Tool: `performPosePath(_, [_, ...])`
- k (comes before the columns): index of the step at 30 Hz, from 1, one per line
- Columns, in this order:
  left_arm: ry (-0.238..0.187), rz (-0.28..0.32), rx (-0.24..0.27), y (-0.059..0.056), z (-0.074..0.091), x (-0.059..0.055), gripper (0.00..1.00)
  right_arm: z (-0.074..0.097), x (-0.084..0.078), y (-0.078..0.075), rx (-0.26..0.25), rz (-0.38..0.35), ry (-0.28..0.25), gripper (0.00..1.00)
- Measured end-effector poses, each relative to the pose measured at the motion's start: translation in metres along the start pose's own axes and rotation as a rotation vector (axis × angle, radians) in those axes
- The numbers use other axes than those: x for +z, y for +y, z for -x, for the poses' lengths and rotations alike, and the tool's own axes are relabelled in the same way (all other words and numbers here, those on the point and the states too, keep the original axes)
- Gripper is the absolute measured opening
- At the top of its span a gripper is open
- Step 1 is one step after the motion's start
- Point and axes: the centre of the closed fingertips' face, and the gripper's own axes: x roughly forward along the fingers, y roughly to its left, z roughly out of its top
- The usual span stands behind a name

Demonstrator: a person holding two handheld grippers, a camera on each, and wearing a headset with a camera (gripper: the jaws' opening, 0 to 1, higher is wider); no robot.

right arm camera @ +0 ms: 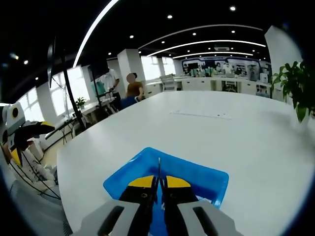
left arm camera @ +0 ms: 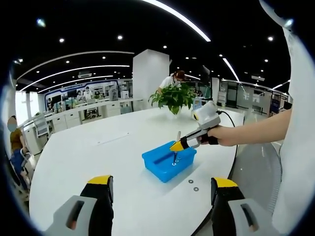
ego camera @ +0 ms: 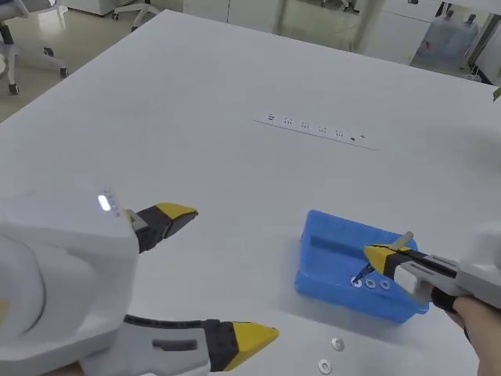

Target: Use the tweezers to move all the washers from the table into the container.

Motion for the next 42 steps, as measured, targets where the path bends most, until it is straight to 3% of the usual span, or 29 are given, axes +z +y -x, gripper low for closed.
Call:
performPosePath(11, [0.007,-0.005,-0.008,-0.003,0.0,-0.002,0.83,0.023,0.027,0.027,0.079,-0.022,-0.136,0.03])
performPosePath(19, [0.006,-0.008,-0.016,-0.004,-0.002,-0.001,0.83,0.032,0.024,0.063,0.224,-0.01,-0.166,0.03])
performPosePath(28, [0.01,-0.015,-0.023,-0.006,-0.002,-0.002,0.83,0.029,-0.008,0.077,0.278,-0.022,-0.075,0.03])
performPosePath(42, [0.012,-0.02,-0.031,-0.008,-0.005,-0.001,0.83,0.03,-0.048,0.072,0.264,0.03,0.072,0.03])
